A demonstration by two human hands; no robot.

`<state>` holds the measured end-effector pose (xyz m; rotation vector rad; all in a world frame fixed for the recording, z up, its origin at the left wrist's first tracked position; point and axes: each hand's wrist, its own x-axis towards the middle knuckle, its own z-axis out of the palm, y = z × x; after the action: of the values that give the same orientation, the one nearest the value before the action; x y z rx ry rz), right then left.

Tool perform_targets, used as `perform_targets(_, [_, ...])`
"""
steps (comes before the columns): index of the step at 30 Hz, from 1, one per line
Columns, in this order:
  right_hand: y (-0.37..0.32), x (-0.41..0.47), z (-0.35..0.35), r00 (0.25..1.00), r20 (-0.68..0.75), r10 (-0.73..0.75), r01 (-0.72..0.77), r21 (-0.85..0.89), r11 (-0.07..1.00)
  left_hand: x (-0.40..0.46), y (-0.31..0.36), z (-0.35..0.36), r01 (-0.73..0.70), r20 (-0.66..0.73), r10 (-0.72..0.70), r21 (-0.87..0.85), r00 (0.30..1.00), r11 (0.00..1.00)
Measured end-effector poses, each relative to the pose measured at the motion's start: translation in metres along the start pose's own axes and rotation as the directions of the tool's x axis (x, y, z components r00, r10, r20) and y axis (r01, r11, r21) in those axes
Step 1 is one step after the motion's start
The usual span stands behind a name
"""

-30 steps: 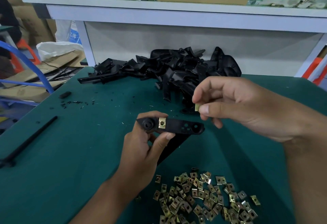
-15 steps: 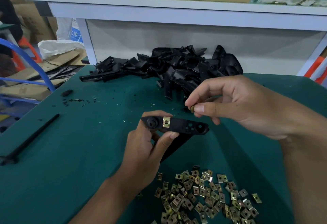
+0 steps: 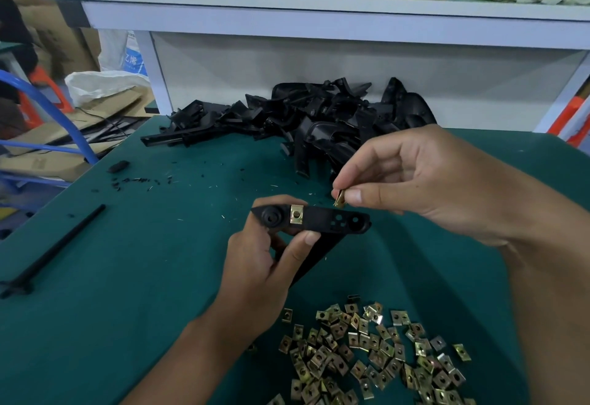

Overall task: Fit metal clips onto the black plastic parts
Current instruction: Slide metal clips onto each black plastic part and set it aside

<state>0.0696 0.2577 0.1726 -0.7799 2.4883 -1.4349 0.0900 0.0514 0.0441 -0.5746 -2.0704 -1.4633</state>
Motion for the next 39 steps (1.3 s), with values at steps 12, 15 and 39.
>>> perform_targets(12, [-0.001,0.000,0.002,0.999,0.014,0.035,-0.034,-0.083,0.996,-0.002,-0.004,0.001,-0.002,0.013,0.001,0.033,1.000,0.999])
perform_targets(15, [-0.003,-0.003,0.001,0.999,0.021,0.032,-0.029,-0.121,0.992,-0.002,-0.003,0.001,-0.004,0.014,0.004,0.040,1.000,0.999])
perform_targets(39, [-0.005,0.003,0.022,0.988,-0.155,0.015,-0.066,-0.327,0.943,-0.002,-0.006,0.000,0.063,-0.035,-0.061,0.082,0.998,0.995])
